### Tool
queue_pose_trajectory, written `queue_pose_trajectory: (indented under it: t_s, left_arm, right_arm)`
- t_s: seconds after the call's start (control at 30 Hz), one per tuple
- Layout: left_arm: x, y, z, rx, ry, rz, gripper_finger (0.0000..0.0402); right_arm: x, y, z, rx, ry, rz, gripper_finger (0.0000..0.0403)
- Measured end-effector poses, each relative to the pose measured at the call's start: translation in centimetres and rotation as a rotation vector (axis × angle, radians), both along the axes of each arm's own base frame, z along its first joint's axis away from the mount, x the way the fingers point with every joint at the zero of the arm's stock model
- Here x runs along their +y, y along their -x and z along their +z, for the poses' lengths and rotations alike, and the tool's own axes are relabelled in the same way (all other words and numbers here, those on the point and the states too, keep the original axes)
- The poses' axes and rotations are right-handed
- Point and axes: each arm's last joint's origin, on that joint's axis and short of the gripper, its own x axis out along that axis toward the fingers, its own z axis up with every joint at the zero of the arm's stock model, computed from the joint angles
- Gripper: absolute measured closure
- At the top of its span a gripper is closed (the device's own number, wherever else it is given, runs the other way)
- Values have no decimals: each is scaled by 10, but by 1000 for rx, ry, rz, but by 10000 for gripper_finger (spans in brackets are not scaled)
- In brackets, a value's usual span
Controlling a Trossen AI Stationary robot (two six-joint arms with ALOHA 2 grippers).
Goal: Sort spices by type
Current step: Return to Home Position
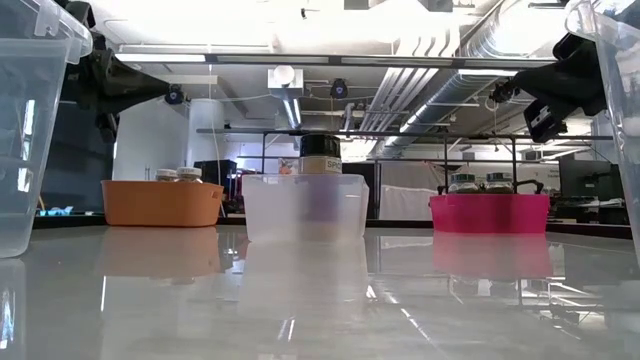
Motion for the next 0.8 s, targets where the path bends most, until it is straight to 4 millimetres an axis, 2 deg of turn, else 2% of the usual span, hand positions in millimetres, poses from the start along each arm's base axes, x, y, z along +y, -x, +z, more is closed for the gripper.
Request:
queue_pose_trajectory:
  t_s: [0.1,0.33,0.4,0.6,0.8]
  left_arm:
    - [0,0,0,24,-60,-11,401]
    - [-11,-2,-3,177,-657,-264,401]
    - [-14,-2,-4,168,-672,-306,402]
    - [-18,-2,-4,132,-564,-384,401]
    - [-18,-2,-4,131,-563,-383,401]
  right_arm:
    - [0,0,0,0,0,0,402]
    - [0,0,0,0,0,0,402]
    - [0,0,0,0,0,0,402]
    - [0,0,0,0,0,1,402]
    - [0,0,0,0,0,1,402]
